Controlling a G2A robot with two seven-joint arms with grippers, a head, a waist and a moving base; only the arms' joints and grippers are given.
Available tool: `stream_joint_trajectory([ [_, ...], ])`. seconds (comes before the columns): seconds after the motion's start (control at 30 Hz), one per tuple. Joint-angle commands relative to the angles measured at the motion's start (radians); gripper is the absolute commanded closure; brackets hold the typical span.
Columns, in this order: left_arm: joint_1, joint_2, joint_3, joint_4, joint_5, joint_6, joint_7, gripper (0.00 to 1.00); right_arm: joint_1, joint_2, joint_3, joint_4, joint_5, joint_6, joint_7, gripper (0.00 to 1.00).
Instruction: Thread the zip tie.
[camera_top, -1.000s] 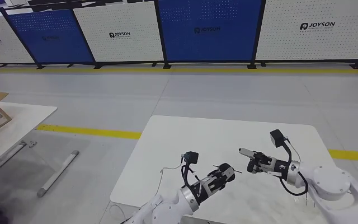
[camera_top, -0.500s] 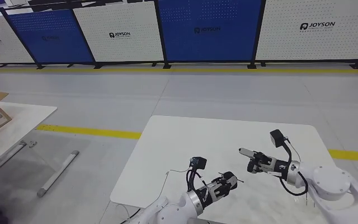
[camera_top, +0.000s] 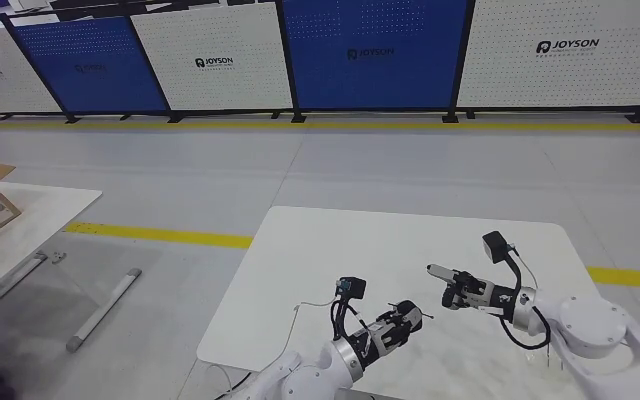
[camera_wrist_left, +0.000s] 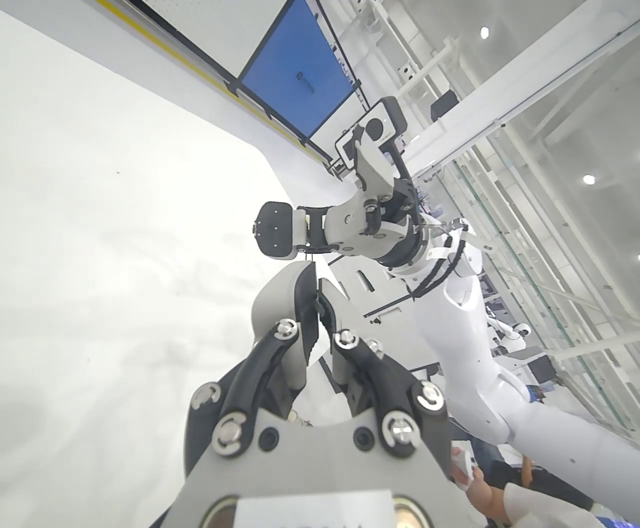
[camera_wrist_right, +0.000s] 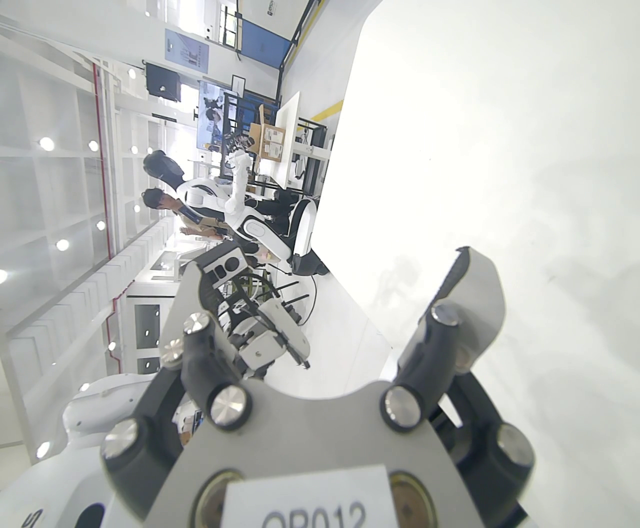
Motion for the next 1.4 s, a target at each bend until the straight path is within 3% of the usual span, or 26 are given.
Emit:
stream_joint_trajectory([
  [0.0, 0.0, 0.0, 0.0, 0.0, -0.001, -0.001, 0.0, 1.0, 0.0, 0.0, 0.0, 0.0, 0.0, 0.0, 0.0, 0.0],
  [0.17, 0.0, 0.0, 0.0, 0.0, -0.001, -0.001, 0.0, 1.0, 0.002, 0.002, 0.007, -0.008, -0.038, 0.007, -0.017, 0.0],
  [0.3, 0.0, 0.0, 0.0, 0.0, -0.001, -0.001, 0.0, 1.0, 0.017, 0.021, 0.074, -0.039, -0.11, 0.079, 0.044, 0.0],
  [0.43, 0.0, 0.0, 0.0, 0.0, -0.001, -0.001, 0.0, 1.0, 0.018, 0.046, 0.131, -0.058, -0.239, 0.197, 0.124, 0.0],
  [0.57, 0.0, 0.0, 0.0, 0.0, -0.001, -0.001, 0.0, 1.0, 0.021, 0.066, 0.144, 0.008, -0.394, 0.197, 0.217, 0.0],
  [1.03, 0.0, 0.0, 0.0, 0.0, -0.001, -0.001, 0.0, 1.0, 0.022, 0.066, 0.14, 0.014, -0.41, 0.193, 0.214, 0.0],
  [1.17, 0.0, 0.0, 0.0, 0.0, -0.001, -0.001, 0.0, 1.0, 0.026, 0.068, 0.116, -0.017, -0.509, 0.197, 0.224, 0.0],
  [1.37, 0.0, 0.0, 0.0, 0.0, -0.001, -0.001, 0.0, 1.0, 0.078, 0.09, 0.157, 0.011, -0.679, 0.197, 0.394, 0.0],
])
